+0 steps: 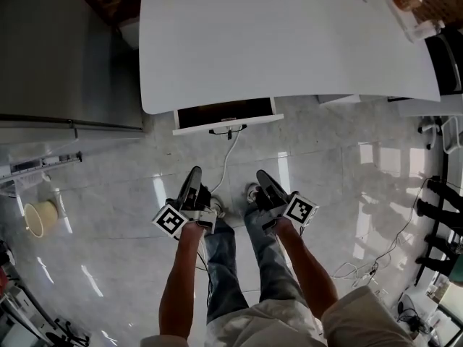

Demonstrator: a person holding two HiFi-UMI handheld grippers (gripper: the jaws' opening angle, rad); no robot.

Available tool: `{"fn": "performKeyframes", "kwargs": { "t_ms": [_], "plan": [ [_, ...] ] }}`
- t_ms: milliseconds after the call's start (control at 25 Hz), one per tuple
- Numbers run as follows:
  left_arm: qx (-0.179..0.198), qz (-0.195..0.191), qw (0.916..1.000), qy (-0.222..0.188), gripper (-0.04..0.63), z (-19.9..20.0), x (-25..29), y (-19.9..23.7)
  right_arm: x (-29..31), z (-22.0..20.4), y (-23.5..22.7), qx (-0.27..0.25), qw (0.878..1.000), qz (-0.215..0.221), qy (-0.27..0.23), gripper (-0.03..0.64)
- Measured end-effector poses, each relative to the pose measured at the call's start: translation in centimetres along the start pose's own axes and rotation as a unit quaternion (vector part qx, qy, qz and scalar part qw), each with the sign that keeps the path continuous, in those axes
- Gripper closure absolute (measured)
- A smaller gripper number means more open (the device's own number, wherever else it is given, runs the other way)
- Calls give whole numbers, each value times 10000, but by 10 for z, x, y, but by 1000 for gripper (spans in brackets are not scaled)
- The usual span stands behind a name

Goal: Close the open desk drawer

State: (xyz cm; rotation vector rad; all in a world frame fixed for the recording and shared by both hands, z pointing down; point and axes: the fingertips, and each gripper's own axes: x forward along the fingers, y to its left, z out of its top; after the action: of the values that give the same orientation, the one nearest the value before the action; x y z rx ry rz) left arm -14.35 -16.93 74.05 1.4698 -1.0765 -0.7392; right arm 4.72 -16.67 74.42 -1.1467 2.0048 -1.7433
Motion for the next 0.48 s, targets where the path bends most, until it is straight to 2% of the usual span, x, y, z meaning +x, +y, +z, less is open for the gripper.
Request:
{"fn": "performKeyframes", "kwargs": {
  "t_ms": [80, 120, 160, 200, 360, 400, 440, 480],
  "plan": [
    [-1069, -332, 9923, -530, 583, 9, 0, 5, 3, 3, 0, 1205, 9904, 642, -217, 600],
    [-1364, -436, 9875, -661, 583, 10, 0, 7, 4, 5, -1, 1650, 9817, 887, -334, 600],
    [-1498, -476, 9853, -674, 583, 9, 0, 9, 4, 6, -3, 1910, 9753, 1022, -424, 600],
    [-1498, -458, 9859, -581, 583, 4, 1, 11, 5, 7, -4, 1968, 9738, 1041, -460, 600],
    [-1105, -194, 9936, -89, 583, -16, 7, 18, 9, 7, -10, 1402, 9865, 790, -318, 597],
    [-1069, -170, 9941, -44, 569, -18, 10, 20, 11, 7, -11, 1341, 9874, 788, -293, 567],
    [-1060, -167, 9942, -14, 515, -20, 12, 21, 13, 7, -12, 1329, 9875, 800, -262, 451],
    [-1067, -173, 9941, 14, 438, -21, 14, 21, 15, 7, -13, 1336, 9875, 805, -223, 416]
  ]
}}
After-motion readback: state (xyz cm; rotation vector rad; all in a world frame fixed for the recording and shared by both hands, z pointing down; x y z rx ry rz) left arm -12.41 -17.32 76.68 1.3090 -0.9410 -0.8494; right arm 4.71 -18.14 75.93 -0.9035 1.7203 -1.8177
